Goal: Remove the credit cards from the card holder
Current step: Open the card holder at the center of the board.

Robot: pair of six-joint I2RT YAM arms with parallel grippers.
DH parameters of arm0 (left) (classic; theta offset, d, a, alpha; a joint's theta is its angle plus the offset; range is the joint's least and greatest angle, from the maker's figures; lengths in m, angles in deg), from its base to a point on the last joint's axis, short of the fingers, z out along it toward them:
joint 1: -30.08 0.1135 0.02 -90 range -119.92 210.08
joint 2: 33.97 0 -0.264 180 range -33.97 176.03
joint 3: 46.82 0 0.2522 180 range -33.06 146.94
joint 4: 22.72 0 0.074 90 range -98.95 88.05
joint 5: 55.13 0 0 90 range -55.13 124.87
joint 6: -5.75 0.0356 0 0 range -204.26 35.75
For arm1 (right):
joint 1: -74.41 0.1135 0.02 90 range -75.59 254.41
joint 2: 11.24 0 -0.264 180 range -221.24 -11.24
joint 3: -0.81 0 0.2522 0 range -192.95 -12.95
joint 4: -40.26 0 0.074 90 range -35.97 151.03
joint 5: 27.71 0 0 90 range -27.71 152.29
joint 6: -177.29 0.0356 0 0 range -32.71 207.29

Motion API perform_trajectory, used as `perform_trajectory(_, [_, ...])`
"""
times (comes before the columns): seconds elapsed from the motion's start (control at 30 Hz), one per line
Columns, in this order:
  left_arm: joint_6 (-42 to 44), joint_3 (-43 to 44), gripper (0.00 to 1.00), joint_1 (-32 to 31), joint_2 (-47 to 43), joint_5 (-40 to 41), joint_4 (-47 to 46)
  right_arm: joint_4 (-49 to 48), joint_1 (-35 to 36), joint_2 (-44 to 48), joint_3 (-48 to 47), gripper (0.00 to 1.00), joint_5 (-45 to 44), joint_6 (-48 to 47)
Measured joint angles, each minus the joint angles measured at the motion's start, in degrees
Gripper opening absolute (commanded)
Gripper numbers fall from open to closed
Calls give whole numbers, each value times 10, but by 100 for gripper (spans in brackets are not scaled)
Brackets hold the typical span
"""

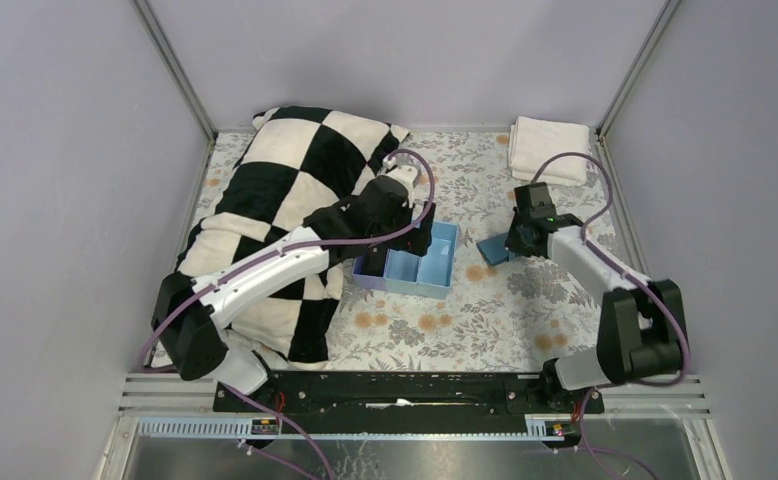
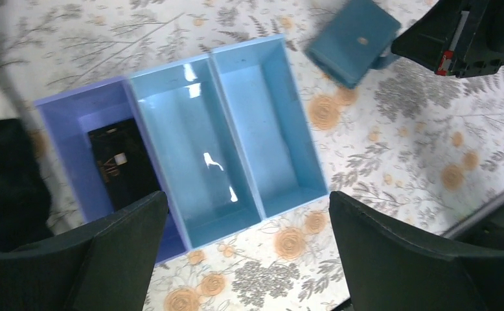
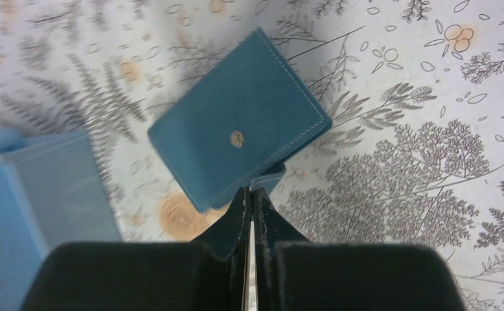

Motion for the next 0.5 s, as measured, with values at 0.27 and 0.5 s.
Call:
perform_trajectory(0.27, [-3, 39, 99, -4, 50, -98, -12, 28, 0, 197, 35, 0, 71, 15])
perform_trajectory(0.5, [-15, 73, 99, -13, 80, -157, -31, 71, 0, 294, 35, 0, 94, 33])
